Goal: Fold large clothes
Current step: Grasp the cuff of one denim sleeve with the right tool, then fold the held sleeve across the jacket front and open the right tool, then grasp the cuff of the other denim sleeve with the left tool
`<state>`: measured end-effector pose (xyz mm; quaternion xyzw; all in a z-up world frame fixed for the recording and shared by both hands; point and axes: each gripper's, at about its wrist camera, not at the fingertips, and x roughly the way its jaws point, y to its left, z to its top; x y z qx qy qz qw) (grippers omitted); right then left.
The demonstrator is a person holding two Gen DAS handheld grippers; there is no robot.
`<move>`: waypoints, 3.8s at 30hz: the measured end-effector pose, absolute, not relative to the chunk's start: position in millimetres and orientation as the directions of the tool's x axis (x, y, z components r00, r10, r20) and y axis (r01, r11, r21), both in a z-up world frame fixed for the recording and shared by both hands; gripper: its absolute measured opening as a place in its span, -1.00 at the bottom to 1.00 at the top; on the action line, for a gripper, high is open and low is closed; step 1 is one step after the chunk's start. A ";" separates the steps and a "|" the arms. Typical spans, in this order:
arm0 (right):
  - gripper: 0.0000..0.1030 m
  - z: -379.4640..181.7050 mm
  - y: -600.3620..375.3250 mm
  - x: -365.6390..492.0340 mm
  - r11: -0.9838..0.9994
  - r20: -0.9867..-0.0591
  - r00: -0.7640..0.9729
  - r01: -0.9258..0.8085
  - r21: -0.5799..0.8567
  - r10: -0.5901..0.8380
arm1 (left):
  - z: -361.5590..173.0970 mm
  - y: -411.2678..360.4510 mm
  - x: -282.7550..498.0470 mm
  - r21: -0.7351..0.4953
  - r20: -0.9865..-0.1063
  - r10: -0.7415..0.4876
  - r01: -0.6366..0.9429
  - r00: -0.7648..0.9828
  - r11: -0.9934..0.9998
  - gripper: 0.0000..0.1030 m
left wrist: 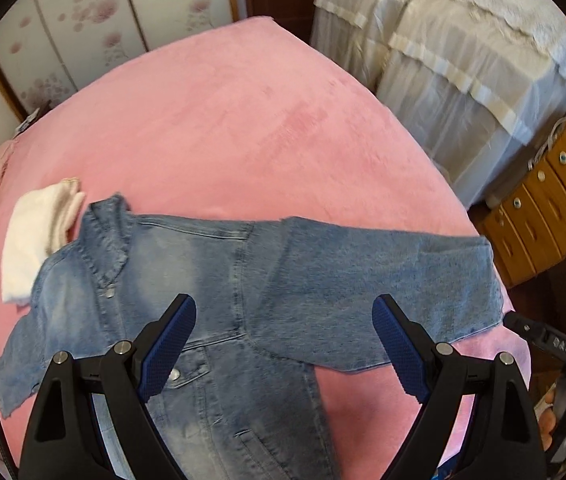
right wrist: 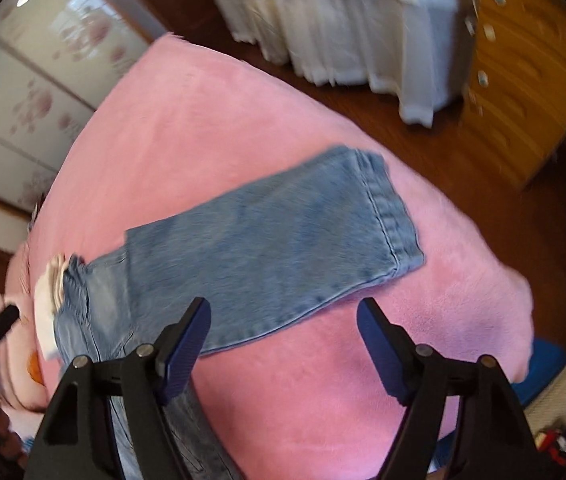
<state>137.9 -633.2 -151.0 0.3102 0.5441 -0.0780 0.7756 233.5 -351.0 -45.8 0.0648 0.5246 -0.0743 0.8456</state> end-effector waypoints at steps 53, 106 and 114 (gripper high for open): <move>-0.57 -174.3 -219.5 196.7 0.878 -0.928 0.323 -0.479 0.010 0.187 | -160.4 -69.7 222.5 -0.205 -0.962 -0.184 -0.090 0.204 0.975 0.62; -0.57 -219.4 -358.2 171.0 0.994 -0.964 0.241 -0.047 0.102 0.110 | -67.5 -70.2 301.4 -0.528 -0.748 -0.435 -0.051 0.501 0.848 -0.98; -0.57 -217.8 -354.5 182.2 0.995 -0.960 0.262 -0.046 0.089 0.098 | -76.8 20.3 289.7 -0.274 -0.835 -0.114 -0.227 0.539 0.935 -0.98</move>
